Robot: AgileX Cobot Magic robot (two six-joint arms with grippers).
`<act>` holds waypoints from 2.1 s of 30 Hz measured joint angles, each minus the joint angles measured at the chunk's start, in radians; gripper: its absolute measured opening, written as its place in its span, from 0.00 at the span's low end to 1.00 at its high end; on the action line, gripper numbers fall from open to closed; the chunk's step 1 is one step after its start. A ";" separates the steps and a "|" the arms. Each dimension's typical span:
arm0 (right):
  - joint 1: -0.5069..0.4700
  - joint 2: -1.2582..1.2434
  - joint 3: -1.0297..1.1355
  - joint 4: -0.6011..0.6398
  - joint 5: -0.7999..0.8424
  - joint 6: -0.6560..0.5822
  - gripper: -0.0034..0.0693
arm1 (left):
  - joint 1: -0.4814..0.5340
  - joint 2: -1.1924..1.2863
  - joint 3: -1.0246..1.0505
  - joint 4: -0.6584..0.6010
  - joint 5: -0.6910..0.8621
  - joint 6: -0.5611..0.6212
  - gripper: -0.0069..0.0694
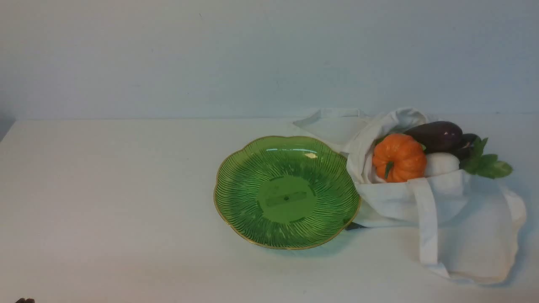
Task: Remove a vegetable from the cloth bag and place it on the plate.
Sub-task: Use the right arm to grab a pumpkin from the bag
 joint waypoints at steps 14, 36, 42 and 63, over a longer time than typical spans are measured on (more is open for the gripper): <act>0.000 0.000 0.000 0.000 0.000 0.000 0.03 | 0.000 0.000 0.000 0.000 0.000 0.000 0.08; 0.000 0.000 0.000 0.000 0.000 0.000 0.03 | 0.000 0.000 0.000 0.000 0.000 0.000 0.08; 0.000 0.000 0.000 -0.003 0.000 0.000 0.03 | 0.000 0.000 0.000 0.000 0.000 0.000 0.08; 0.000 0.000 -0.013 0.859 -0.184 0.266 0.03 | 0.000 0.000 0.000 0.000 0.000 0.000 0.08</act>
